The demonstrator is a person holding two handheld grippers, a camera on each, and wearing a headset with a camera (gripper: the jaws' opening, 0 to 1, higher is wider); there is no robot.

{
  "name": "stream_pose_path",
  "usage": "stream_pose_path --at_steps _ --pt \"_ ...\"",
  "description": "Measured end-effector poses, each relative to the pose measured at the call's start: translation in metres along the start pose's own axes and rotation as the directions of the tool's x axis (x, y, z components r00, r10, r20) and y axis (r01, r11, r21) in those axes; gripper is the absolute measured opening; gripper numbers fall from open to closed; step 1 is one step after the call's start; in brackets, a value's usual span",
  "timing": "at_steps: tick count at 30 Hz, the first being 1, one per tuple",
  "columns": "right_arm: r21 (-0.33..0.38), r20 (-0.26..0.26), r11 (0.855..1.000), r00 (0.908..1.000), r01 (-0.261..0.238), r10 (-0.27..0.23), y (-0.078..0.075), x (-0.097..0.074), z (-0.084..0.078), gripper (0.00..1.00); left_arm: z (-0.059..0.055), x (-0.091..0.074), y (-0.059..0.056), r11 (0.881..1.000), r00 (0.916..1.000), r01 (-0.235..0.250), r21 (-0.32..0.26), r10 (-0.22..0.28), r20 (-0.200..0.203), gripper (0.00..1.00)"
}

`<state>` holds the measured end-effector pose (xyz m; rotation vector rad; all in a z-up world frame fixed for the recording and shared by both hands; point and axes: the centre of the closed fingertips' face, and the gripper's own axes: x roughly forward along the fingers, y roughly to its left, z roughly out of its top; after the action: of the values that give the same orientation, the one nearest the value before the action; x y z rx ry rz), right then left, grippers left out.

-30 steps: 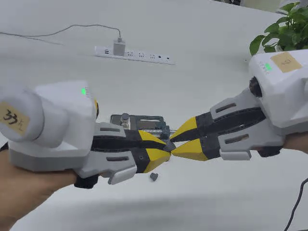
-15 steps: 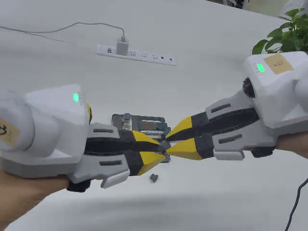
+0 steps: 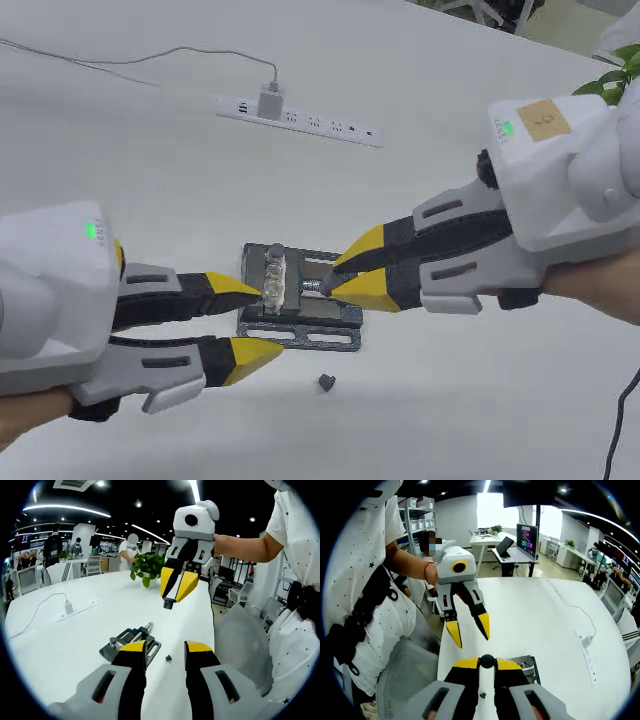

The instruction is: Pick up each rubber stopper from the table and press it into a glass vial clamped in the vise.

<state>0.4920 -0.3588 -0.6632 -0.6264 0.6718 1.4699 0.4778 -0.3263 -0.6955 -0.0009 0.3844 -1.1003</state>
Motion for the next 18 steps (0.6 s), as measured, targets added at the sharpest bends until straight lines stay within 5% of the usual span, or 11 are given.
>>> stream_pose_path --at_steps 8,18 --pt "-0.023 -0.07 1.0 0.9975 0.007 -0.008 -0.024 0.019 -0.003 0.05 -0.009 -0.011 0.021 0.998 0.9983 -0.057 0.022 0.057 0.015 0.37" --pt "-0.043 -0.158 0.999 0.9871 0.018 -0.025 -0.058 0.049 -0.02 0.05 -0.024 -0.011 0.032 0.997 0.9969 -0.078 0.009 0.078 -0.006 0.5"
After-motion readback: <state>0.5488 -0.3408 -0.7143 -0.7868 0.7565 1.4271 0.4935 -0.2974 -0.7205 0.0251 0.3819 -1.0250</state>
